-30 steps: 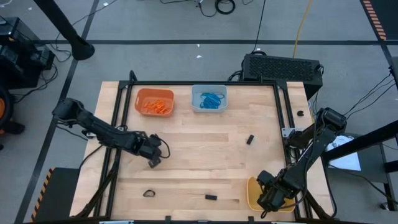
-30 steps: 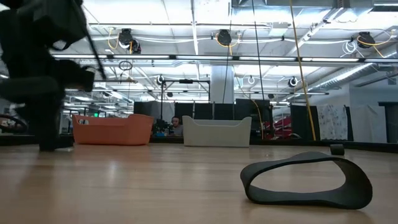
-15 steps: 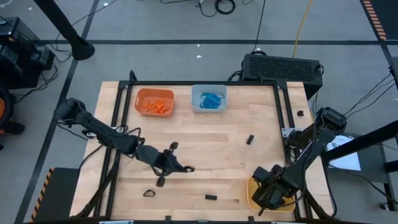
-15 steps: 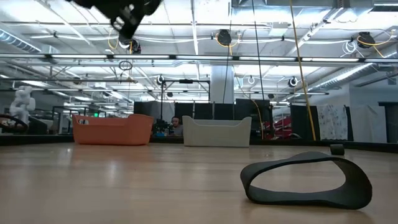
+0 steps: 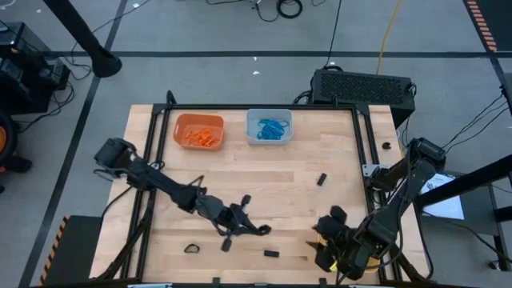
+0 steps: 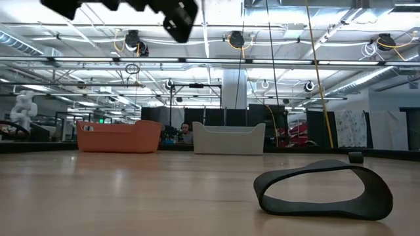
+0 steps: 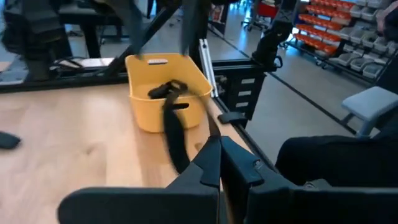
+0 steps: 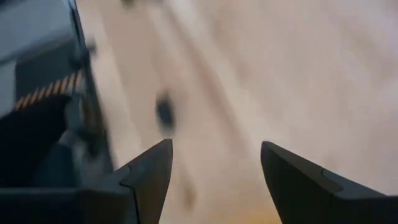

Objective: Sort rubber bands into baskets
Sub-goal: Put the black rubberband into the yellow bin

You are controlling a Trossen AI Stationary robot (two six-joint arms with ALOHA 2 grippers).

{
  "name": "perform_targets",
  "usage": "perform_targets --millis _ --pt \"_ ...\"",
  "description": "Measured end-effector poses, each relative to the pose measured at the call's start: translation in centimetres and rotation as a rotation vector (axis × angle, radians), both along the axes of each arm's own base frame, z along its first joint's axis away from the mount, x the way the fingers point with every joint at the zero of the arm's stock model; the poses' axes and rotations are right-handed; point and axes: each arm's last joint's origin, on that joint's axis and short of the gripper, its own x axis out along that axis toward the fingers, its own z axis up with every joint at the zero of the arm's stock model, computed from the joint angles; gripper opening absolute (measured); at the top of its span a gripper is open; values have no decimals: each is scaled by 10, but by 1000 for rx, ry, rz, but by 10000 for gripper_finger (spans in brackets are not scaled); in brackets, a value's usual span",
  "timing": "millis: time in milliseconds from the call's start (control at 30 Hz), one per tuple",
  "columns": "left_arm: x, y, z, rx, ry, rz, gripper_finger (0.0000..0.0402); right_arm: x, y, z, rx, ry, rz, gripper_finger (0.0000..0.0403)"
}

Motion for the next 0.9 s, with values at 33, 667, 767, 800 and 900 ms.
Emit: perform_targets --millis 33,667,767,800,900 --pt "5 -2 -1 8 1 -3 1 2 0 3 -58 -54 5 235" --pt "52 -17 -1 60 -56 -26 1 69 -21 -5 -163 -112 197 235" --pt "53 -15 -2 66 -43 -22 1 74 -25 -6 -126 -92 211 235" --pt "53 -14 -3 71 -31 -20 1 75 -26 -6 -105 -88 220 235" --pt "54 -10 -9 92 24 -3 1 77 -26 -6 -50 -72 255 235"
